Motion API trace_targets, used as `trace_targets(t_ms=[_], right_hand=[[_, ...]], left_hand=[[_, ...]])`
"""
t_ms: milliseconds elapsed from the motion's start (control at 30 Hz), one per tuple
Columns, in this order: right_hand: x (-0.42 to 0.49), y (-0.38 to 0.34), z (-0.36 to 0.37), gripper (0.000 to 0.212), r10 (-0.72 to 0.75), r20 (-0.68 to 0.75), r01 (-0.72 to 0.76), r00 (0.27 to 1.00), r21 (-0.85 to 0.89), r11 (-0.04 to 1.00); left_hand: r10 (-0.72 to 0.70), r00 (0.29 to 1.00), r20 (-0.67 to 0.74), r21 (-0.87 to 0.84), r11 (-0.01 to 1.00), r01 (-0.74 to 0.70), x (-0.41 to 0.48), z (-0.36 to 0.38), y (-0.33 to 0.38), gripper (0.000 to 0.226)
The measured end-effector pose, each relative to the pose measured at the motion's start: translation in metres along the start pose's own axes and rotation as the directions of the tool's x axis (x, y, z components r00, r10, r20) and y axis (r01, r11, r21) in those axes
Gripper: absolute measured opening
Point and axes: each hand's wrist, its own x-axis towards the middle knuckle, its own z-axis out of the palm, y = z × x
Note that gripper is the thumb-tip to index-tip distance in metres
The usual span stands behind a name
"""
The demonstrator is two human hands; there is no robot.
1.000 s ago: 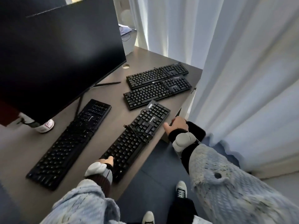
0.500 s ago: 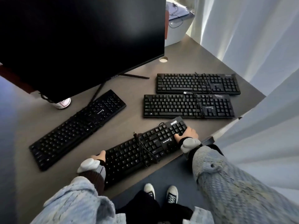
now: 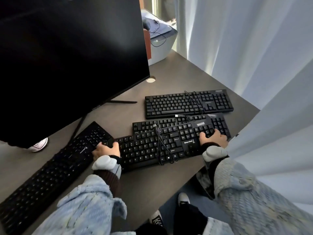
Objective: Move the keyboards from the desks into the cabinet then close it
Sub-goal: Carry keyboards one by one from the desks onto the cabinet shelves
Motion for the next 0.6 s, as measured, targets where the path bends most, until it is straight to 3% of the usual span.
trace_targets(t_ms=[233, 367, 567, 600], right_hand=[[0.081, -0.001, -0.026, 0.055, 0.023, 0.017, -0.022, 1.0, -0.021, 1.0], [0.114, 0.012, -0.022, 0.055, 0.018, 0.094, -0.016, 0.995, -0.012, 1.0], [0.135, 0.027, -0.015, 0.05, 0.05, 0.184, -0.069, 0.982, 0.101, 0.992], [0.139, 0.027, -0.014, 0.05, 0.027, 0.221, -0.06, 0.975, 0.143, 0.988]], left_hand=[[0.147, 0.978, 0.146, -0.172, 0.978, -0.121, 0.008, 0.074, 0.08, 0.03], [0.086, 0.976, 0.2, -0.209, 0.977, -0.043, 0.011, 0.096, 0.09, 0.029], [-0.023, 0.981, 0.191, -0.286, 0.955, 0.079, -0.003, 0.107, 0.094, 0.003], [-0.027, 0.982, 0.189, -0.289, 0.954, 0.082, -0.004, 0.108, 0.096, 0.013]])
